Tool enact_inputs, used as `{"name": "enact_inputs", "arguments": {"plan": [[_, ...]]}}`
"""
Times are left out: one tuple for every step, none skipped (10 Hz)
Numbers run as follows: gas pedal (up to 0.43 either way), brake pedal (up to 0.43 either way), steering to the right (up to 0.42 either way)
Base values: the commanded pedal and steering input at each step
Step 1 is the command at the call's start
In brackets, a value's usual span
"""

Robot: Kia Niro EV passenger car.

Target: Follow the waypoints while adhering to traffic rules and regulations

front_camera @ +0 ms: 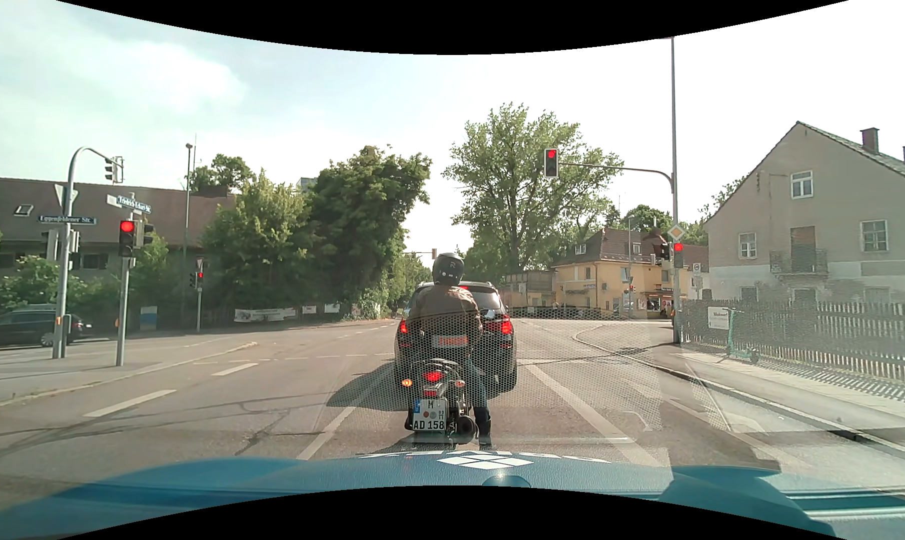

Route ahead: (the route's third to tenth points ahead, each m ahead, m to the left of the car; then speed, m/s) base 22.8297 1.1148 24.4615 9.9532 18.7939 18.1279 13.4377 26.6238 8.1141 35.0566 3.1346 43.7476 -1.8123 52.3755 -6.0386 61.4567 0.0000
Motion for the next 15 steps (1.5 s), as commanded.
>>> {"name": "enact_inputs", "arguments": {"plan": [[0.000, 0.317, -0.011], [0.000, 0.317, -0.011], [0.000, 0.317, -0.011], [0.000, 0.317, -0.011], [0.000, 0.317, -0.011], [0.000, 0.317, -0.011], [0.000, 0.317, -0.011], [0.000, 0.317, -0.011], [0.000, 0.317, -0.011], [0.000, 0.317, -0.011], [0.000, 0.317, -0.011], [0.000, 0.317, -0.011], [0.000, 0.317, -0.011], [0.000, 0.317, -0.011], [0.000, 0.317, -0.011]]}}
